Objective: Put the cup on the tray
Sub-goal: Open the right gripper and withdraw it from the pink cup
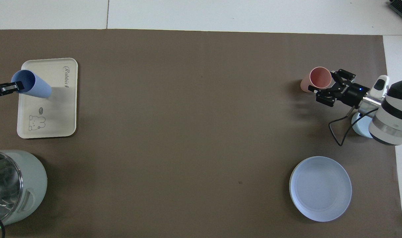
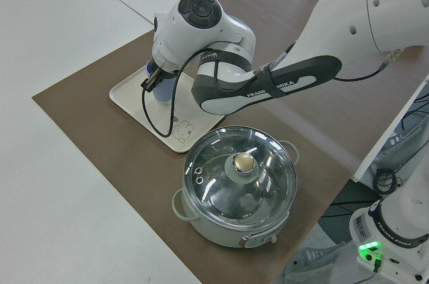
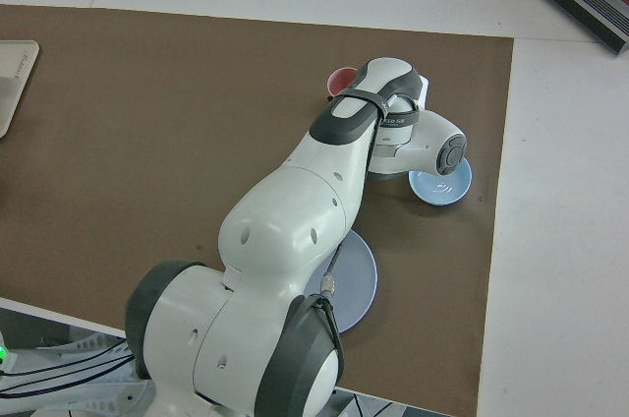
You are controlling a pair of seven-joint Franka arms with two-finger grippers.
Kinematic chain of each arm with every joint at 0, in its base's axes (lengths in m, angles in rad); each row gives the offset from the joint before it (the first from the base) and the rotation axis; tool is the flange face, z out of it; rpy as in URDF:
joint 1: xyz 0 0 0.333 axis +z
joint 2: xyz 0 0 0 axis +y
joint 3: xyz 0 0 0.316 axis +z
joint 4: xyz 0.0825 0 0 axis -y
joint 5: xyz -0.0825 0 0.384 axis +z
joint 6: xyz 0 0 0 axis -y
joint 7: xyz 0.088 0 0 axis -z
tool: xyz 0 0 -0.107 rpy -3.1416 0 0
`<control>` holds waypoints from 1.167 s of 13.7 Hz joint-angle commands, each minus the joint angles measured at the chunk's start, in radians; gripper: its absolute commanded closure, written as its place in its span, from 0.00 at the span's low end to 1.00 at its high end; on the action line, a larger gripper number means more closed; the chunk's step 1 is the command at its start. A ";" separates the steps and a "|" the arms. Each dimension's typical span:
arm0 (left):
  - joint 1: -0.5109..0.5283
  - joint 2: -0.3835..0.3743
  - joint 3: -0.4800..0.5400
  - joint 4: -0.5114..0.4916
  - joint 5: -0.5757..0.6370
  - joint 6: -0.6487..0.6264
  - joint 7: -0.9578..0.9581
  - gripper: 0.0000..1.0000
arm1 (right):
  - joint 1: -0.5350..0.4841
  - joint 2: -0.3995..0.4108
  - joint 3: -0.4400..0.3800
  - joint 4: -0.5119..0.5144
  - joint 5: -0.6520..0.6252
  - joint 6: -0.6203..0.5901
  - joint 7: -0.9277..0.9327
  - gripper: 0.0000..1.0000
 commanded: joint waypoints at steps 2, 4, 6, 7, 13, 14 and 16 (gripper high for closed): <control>0.010 0.003 -0.012 -0.005 -0.014 0.028 -0.021 0.98 | 0.006 -0.095 0.007 -0.034 0.014 0.040 0.050 0.00; 0.010 0.003 -0.011 -0.003 -0.014 0.028 -0.021 0.78 | 0.035 -0.169 0.005 -0.040 -0.094 0.073 0.225 0.00; 0.009 0.009 -0.012 0.001 -0.014 0.028 -0.029 0.53 | 0.034 -0.235 0.004 -0.038 -0.278 0.073 0.432 0.00; 0.007 0.012 -0.012 0.004 -0.014 0.029 -0.035 0.32 | 0.028 -0.264 0.004 -0.037 -0.395 0.071 0.530 0.00; -0.002 0.029 -0.011 0.094 -0.013 -0.073 -0.065 0.00 | 0.074 -0.382 0.005 -0.031 -1.087 0.070 1.220 0.00; -0.002 0.033 -0.009 0.139 -0.013 -0.157 -0.068 0.00 | 0.097 -0.395 0.005 -0.031 -1.179 0.062 1.335 0.00; 0.001 0.045 -0.009 0.238 -0.001 -0.332 -0.093 0.00 | 0.137 -0.413 0.005 -0.031 -1.320 0.036 1.581 0.00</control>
